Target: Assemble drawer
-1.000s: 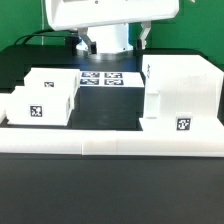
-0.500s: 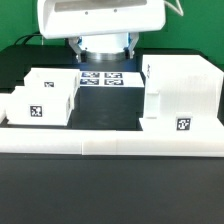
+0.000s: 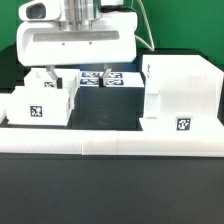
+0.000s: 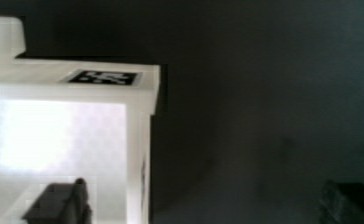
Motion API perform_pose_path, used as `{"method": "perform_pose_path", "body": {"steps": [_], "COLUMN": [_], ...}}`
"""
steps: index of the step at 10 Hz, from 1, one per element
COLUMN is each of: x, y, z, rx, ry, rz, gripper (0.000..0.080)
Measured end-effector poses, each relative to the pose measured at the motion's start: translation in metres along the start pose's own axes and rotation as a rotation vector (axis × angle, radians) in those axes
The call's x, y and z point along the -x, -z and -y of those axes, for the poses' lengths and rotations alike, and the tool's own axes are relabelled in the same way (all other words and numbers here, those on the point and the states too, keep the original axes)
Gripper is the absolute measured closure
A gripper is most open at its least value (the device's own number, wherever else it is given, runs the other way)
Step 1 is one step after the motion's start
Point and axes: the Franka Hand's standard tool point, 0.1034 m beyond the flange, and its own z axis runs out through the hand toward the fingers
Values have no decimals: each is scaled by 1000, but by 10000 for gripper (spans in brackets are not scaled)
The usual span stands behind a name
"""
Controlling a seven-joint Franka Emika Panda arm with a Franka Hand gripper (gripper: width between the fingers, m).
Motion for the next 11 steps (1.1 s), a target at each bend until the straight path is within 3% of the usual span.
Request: {"method": "perform_pose_path", "body": {"steps": [4, 6, 7, 11], "x": [0, 3, 7, 15], "y": [-5, -7, -16, -36], "z": [-2, -15, -22, -24], "rx": [0, -4, 6, 13], "ry": [14, 66, 55, 47], "rz": [7, 9, 1, 21], "gripper": [151, 151, 151, 151]}}
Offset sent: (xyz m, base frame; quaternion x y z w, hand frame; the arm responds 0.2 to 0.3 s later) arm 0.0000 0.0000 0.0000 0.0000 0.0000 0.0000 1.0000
